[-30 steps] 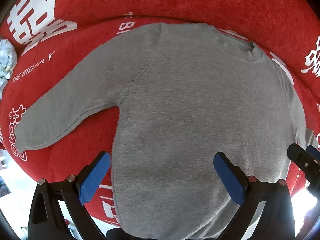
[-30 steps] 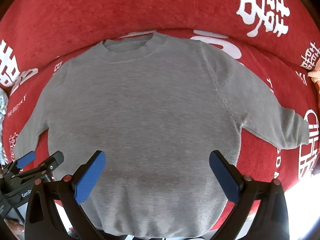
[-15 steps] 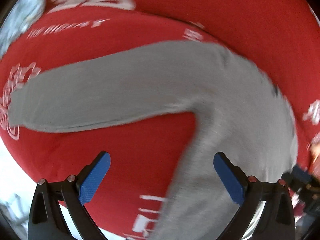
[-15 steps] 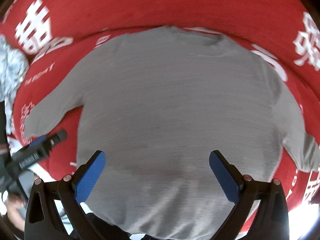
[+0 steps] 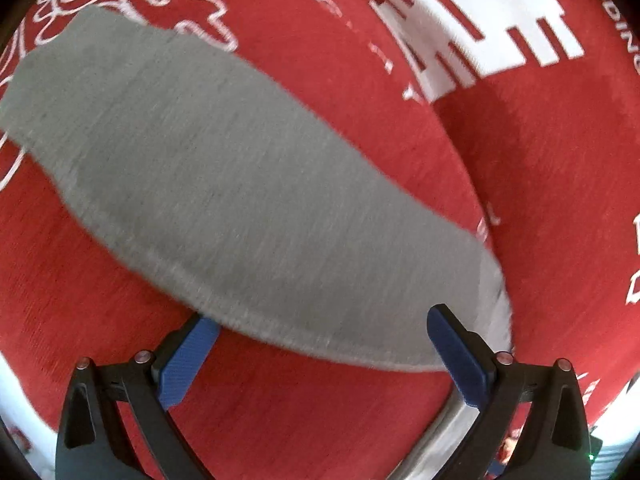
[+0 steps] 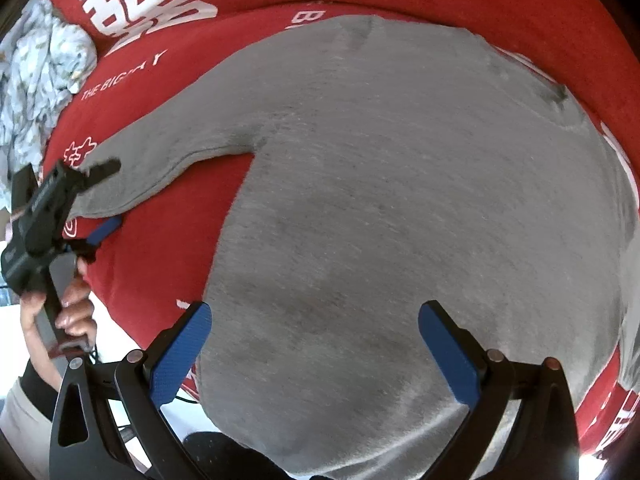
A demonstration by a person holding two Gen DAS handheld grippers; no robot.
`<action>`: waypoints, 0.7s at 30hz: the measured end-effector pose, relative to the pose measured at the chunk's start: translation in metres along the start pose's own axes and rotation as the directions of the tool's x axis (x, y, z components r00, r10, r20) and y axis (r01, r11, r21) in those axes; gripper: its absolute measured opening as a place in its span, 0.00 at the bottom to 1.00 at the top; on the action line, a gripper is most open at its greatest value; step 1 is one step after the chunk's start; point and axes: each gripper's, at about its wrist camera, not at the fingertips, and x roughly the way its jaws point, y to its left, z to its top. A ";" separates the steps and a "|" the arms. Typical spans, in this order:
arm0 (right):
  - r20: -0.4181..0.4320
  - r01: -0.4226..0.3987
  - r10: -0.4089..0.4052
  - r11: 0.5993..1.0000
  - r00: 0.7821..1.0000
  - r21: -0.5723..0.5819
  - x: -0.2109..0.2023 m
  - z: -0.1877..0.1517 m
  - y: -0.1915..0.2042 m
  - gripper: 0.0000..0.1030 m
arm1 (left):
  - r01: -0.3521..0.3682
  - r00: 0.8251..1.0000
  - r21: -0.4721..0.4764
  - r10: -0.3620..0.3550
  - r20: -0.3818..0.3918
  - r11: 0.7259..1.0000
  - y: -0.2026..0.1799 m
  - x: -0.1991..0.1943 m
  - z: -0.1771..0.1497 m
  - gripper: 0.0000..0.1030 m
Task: Fold small clothes
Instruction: 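Grasp the sweater's side edge and sleeve with the left gripper, then fold the gripped side and sleeve across the sweater body with the left gripper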
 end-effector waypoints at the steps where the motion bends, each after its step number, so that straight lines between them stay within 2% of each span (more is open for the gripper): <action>1: 0.001 0.001 -0.001 1.000 1.000 -0.004 0.001 0.001 0.001 1.00 | 0.011 1.000 -0.005 -0.011 0.008 1.000 0.000 0.001 0.002 1.00; 4: -0.004 0.011 -0.011 1.000 1.000 -0.012 0.005 0.005 0.004 1.00 | 0.024 0.999 -0.013 -0.024 0.026 1.000 -0.002 0.002 0.013 1.00; 5: -0.005 0.010 -0.011 1.000 1.000 -0.014 0.005 0.004 0.004 1.00 | 0.015 0.999 -0.013 -0.014 0.038 1.000 -0.002 0.000 0.013 0.94; 7: -0.004 0.012 -0.012 1.000 1.000 -0.019 0.008 0.006 0.008 1.00 | -0.032 0.998 -0.003 0.032 0.056 0.999 -0.004 -0.006 0.016 0.72; 9: -0.005 0.005 -0.005 1.000 1.000 -0.019 0.008 0.004 0.010 1.00 | -0.053 0.998 0.009 0.053 0.043 0.999 -0.001 -0.004 0.018 0.19; 10: -0.005 0.002 -0.002 1.000 1.000 -0.017 0.007 0.003 0.010 1.00 | -0.048 0.998 0.011 0.047 0.034 0.999 0.001 -0.003 0.019 0.13; 12: -0.003 -0.006 0.006 1.000 1.000 -0.007 0.006 0.000 0.009 1.00 | -0.053 0.998 0.028 0.051 0.041 0.998 0.000 -0.002 0.021 0.13; 14: 0.000 -0.013 0.013 1.000 1.000 0.009 0.004 -0.003 0.005 1.00 | -0.067 0.996 0.085 0.062 0.062 0.994 -0.009 -0.008 0.021 0.06; 16: 0.003 -0.018 0.017 0.999 1.000 0.027 0.004 -0.004 0.002 1.00 | -0.063 0.995 0.142 0.051 0.090 0.988 -0.021 -0.017 0.020 0.06; 20: 0.024 -0.032 0.031 0.996 0.999 0.081 -0.003 -0.011 -0.014 1.00 | -0.038 0.993 0.321 0.001 0.117 0.946 -0.067 -0.038 0.011 0.06; 21: 0.034 -0.035 0.031 0.995 0.999 0.095 -0.005 -0.012 -0.019 1.00 | -0.028 0.993 0.380 -0.017 0.115 0.925 -0.085 -0.042 0.007 0.06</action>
